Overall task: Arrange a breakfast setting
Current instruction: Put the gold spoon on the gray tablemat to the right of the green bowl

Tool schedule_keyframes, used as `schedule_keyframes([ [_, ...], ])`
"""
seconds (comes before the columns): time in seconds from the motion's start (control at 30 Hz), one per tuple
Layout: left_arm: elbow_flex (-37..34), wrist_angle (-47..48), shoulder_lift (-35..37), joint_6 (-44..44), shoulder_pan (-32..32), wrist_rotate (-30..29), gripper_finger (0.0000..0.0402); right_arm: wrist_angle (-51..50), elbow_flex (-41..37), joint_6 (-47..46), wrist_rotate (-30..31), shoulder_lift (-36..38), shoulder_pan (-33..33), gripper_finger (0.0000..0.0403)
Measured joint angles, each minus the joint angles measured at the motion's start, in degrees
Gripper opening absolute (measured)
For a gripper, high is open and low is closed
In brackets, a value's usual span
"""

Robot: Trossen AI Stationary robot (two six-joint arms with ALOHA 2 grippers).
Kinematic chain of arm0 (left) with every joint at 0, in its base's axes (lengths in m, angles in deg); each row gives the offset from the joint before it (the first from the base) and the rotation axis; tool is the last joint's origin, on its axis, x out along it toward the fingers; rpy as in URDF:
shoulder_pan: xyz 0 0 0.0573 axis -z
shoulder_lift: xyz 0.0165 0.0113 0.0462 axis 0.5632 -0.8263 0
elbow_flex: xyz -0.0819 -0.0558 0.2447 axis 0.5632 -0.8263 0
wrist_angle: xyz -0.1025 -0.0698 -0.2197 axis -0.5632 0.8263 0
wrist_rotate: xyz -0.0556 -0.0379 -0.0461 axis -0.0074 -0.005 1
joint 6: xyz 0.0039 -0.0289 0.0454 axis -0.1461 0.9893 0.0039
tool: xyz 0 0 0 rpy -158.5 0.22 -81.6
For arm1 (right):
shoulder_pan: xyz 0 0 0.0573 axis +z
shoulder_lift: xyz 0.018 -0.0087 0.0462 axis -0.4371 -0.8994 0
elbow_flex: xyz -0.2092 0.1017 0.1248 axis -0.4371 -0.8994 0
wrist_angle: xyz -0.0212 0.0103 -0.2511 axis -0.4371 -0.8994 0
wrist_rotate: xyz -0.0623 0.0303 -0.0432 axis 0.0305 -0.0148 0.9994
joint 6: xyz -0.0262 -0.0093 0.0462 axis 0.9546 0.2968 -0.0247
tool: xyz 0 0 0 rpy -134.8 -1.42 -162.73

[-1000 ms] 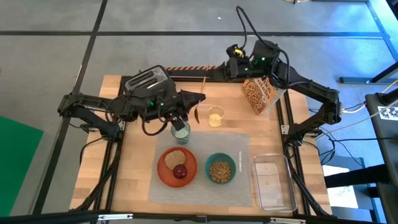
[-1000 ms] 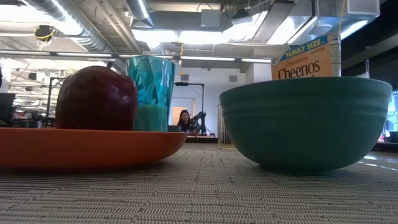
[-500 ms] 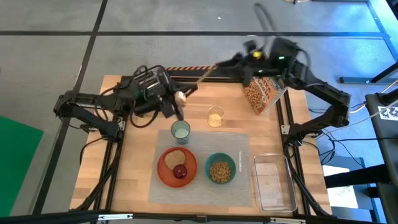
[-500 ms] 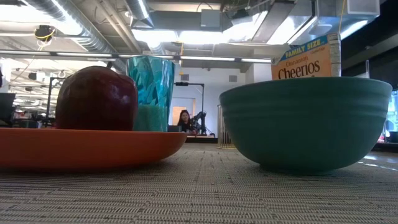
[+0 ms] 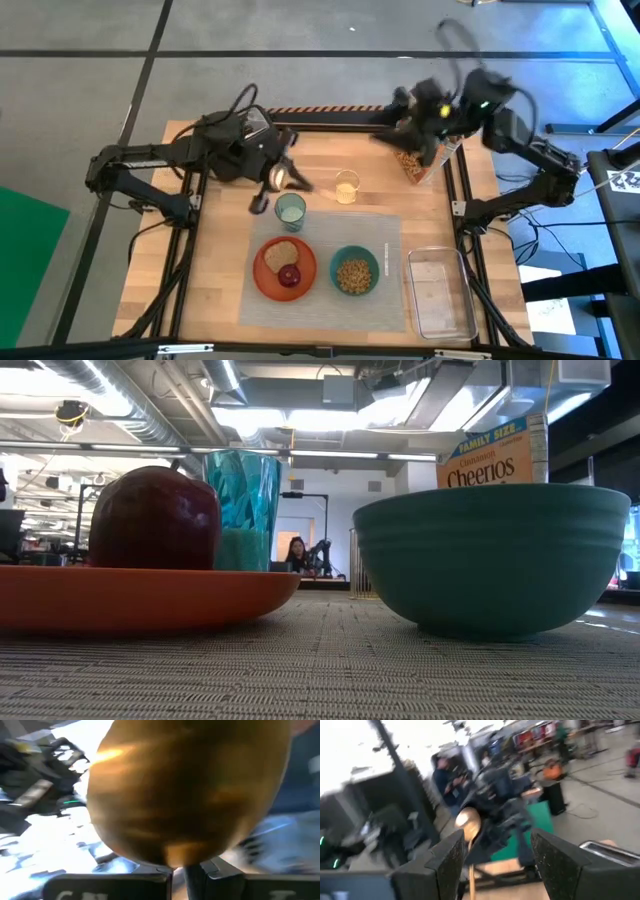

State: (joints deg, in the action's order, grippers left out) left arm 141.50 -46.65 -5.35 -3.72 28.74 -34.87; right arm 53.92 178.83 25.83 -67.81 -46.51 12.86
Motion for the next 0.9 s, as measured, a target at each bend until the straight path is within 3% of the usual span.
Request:
schedule_keyframes([
  [0.1, 0.09, -0.22, -2.02, 6.42, -1.03, 11.16, 0.0013, -0.08, -0.04, 3.26, 0.6, -3.41, 4.15, 0.0216],
  [0.2, 0.04, 0.11, -5.12, 11.02, -1.05, 16.1, 0.0013, 1.58, -0.26, 4.7, 1.17, -7.38, 7.12, 0.0216],
  [0.5, 0.04, -0.09, -13.29, 27.32, -0.2, 21.59, 0.0013, 2.98, -0.17, 11.53, 3.59, -11.9, 10.71, 0.0216],
  [0.7, 0.0, -0.43, -15.71, 29.21, 1.13, 25.71, 0.0013, -1.34, -0.1, 12.33, 3.3, -12.53, 11.7, 0.0216],
  [0.9, 0.02, -0.79, -15.69, 28.95, 1.57, 32.44, 0.0017, -5.93, -0.2, 12.84, -1.7, -12.6, 12.67, 0.0189],
])
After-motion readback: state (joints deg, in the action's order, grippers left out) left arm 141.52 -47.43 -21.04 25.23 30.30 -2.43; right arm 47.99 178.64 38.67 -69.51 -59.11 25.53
